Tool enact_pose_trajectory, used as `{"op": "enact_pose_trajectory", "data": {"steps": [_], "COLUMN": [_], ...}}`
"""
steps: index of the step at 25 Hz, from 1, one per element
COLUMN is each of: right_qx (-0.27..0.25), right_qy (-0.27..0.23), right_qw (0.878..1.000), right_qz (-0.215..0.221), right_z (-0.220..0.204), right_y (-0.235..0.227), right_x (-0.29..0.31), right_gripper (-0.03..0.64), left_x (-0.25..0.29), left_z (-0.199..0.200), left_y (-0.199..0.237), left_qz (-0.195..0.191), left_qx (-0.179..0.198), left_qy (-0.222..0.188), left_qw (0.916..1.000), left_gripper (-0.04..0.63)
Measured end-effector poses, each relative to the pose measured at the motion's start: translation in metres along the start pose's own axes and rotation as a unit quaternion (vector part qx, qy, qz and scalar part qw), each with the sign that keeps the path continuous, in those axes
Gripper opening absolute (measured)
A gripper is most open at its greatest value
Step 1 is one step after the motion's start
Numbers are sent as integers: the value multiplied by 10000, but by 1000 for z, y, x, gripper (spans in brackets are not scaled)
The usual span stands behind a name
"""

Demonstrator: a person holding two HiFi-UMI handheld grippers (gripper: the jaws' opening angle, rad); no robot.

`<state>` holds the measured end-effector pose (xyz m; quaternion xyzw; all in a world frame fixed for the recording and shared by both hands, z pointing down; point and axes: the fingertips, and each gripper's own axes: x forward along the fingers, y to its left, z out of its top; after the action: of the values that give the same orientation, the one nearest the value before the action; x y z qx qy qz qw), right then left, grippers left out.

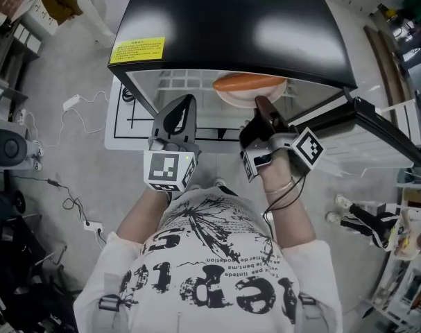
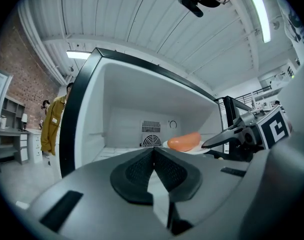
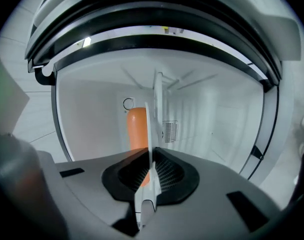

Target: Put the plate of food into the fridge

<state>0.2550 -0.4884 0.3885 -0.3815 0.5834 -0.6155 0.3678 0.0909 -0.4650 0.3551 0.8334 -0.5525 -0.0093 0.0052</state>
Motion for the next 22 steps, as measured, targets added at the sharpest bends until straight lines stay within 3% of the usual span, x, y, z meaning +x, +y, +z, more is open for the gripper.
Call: {"op": "enact_pose_trajectory", "data": {"steps": [17,22], "right_qx": [214,-277], "right_qy": [-49,30], "right_qw": [9998,9996], "right_qz": [44,78], "right_z": [3,5], "right_y": [3,5], "right_x": [12,13], "right_gripper": [46,46], "left_x": [10,15], "left_z": [-14,-18], "left_y": [5,4], "left_qz": [80,95], "left_qx": [-54,-98], "left_qy": [170,225], "left_qw": [9998,9997], "left_gripper": [8,8]}}
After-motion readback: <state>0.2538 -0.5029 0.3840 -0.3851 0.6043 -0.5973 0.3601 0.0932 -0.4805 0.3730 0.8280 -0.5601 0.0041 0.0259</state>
